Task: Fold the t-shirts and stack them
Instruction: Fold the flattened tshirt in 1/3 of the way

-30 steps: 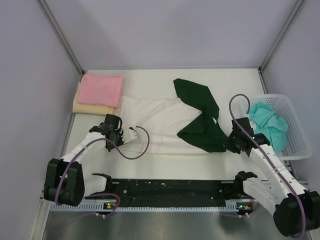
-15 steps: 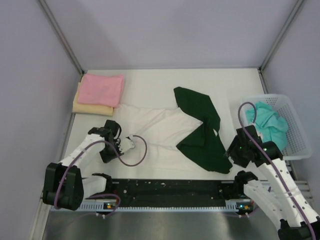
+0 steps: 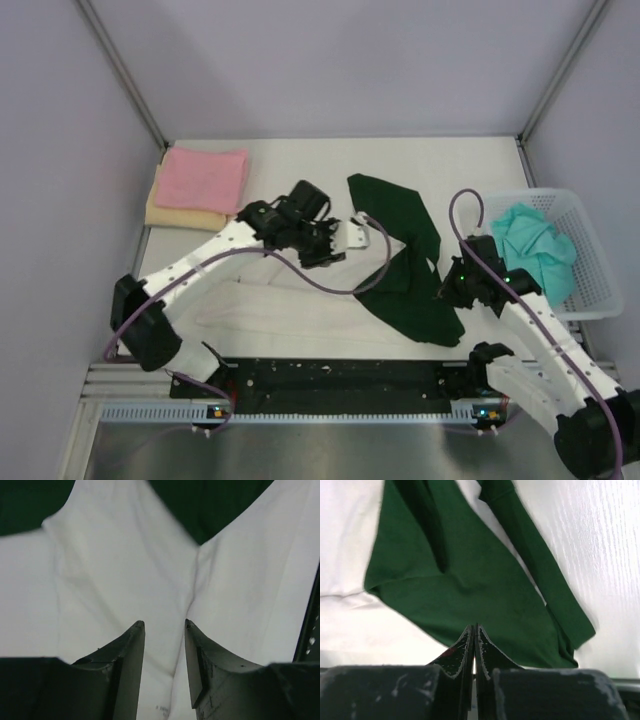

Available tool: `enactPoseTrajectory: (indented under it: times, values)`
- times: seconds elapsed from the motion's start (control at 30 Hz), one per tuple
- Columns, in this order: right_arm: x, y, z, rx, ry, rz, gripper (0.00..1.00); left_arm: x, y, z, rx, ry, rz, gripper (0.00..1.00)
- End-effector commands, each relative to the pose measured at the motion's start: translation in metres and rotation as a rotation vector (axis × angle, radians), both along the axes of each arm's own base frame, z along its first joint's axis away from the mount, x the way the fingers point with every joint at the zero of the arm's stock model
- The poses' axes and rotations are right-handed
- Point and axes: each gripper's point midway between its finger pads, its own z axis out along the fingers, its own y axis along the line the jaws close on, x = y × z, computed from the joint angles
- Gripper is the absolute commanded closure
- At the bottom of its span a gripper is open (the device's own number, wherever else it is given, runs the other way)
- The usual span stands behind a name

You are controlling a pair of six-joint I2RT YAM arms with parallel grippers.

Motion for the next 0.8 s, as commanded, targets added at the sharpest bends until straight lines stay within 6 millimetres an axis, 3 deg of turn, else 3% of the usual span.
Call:
enactPoseTrajectory:
  times: [0.0, 0.17, 0.33, 0.5, 0.63, 0.77]
  values:
    - [0.022, 0.004, -0.031, 0.057, -0.037, -0.057, 1.0, -0.027, -0.115, -0.011, -0.221, 0.158, -0.159, 0.57]
    - [0.02, -0.01, -0.072, 0.126, 0.006, -0.195, 1.0, -0.034, -0.192, -0.042, -0.306, 0.236, -0.174, 0.5]
    - [0.01, -0.022, -0.092, 0.079, 0.055, -0.256, 1.0, -0.036, -0.241, -0.078, -0.252, 0.147, -0.192, 0.49]
    - [0.006, -0.025, -0.095, 0.082, 0.042, -0.286, 1.0, -0.025, -0.257, -0.112, -0.176, 0.104, -0.165, 0.49]
    - [0.006, -0.026, -0.089, 0.089, 0.014, -0.304, 1.0, -0.02, -0.252, -0.138, -0.105, 0.103, -0.131, 0.5]
    - [0.007, -0.027, -0.086, 0.087, 0.001, -0.306, 1.0, -0.003, -0.249, -0.135, -0.084, 0.028, -0.083, 0.57]
